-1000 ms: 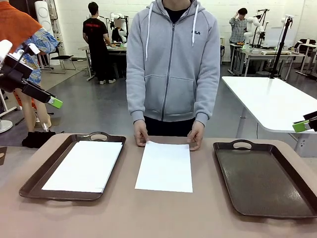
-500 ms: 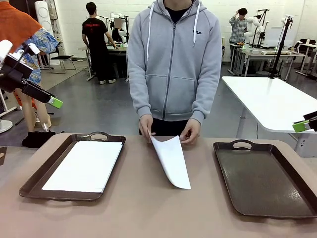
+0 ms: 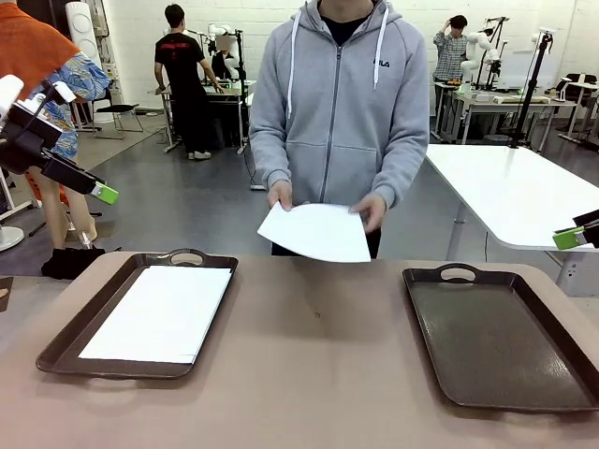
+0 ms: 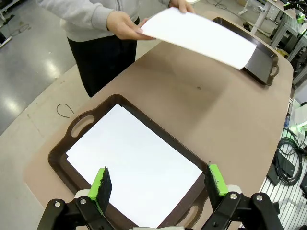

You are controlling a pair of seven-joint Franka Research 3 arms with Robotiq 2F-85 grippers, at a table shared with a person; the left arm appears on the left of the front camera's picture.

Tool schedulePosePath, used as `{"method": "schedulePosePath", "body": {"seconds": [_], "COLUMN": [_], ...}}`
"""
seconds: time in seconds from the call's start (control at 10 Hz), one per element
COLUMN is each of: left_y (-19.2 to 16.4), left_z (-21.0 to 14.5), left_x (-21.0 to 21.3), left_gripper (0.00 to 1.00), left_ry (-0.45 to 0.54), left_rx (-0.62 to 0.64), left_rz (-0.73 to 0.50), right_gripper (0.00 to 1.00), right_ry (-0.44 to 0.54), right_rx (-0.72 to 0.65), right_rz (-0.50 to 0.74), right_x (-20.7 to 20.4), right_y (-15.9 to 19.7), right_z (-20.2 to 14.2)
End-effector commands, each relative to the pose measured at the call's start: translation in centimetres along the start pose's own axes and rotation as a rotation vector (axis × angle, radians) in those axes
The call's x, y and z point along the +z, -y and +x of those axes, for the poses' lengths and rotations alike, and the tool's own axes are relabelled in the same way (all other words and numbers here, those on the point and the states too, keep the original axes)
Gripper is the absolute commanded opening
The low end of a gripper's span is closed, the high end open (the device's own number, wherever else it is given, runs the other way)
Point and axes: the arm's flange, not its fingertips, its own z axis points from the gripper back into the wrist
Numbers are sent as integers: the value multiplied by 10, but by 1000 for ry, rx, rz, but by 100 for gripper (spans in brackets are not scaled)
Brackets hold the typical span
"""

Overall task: Sort the A4 documents.
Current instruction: Receive the A4 Paper.

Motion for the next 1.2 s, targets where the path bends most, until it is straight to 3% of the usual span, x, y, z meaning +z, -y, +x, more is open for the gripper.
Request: {"method": "schedulePosePath", "body": {"seconds": [0.0,1.1], "left_y": [-1,-1], "left_z": [-1,-1], "left_x": [1,1], "left_gripper": [100,100], "left_ry": [1,1], "left_rx": [-9,-9], "left_rz": [4,4], "right_gripper": [100,100], "right_ry": [13,13], "right_rx": [3,3], "right_rz": [25,25], "right_x": [-3,-3], "right_y": [1,1], "right_z": [0,0]}}
